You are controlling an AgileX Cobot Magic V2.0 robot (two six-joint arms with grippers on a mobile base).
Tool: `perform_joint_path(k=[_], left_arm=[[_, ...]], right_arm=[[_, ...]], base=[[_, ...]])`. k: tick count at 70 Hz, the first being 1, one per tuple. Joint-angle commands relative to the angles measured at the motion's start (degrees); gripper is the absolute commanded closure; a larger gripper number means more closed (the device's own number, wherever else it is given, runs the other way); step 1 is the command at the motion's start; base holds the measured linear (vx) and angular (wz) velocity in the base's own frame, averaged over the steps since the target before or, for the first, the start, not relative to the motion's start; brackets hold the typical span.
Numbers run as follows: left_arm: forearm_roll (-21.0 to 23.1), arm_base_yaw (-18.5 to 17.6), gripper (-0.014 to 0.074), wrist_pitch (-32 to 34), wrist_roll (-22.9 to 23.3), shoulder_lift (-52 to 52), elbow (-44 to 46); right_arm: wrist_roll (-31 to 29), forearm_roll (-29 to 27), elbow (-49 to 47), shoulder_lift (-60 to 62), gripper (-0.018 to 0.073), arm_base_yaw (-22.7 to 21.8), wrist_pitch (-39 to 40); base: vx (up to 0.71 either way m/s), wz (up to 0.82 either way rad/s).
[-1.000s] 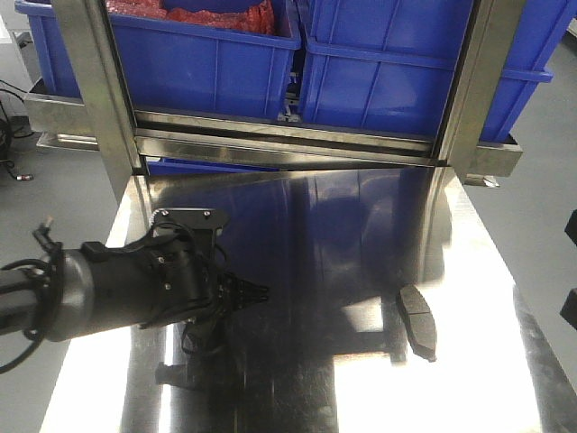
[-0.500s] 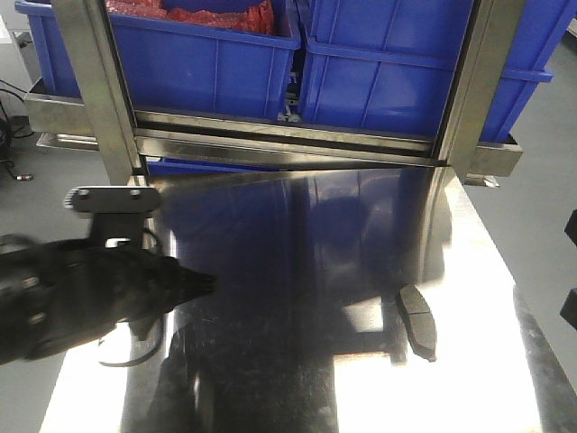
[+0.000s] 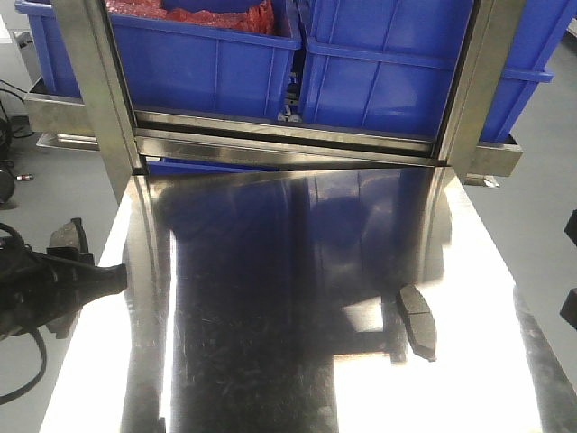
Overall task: Move and align brake pads A on conveyor
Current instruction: 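Lift the grasped pad with the left gripper and pull it back, then lower the right gripper over the other brake pad and close on it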
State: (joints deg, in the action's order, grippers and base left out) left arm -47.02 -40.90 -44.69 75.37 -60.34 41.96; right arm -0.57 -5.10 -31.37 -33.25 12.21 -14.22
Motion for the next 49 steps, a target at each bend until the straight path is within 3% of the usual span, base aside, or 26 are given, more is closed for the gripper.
perform_joint_path(k=[1,49], left_arm=[[-3.2,-0.3,0.0383,0.1,0.7,1.4,1.5],[-3.0,-0.3,0.0380,0.0,0.7,1.2,1.5]], right_arm=[[-0.4,0.2,-1.6,-0.1,0.0568,-0.2,4.3],[-0.4,0.2,-1.6,-0.1,0.0568,-0.2,4.3]], base=[[0.00,0.00],[0.00,0.00]])
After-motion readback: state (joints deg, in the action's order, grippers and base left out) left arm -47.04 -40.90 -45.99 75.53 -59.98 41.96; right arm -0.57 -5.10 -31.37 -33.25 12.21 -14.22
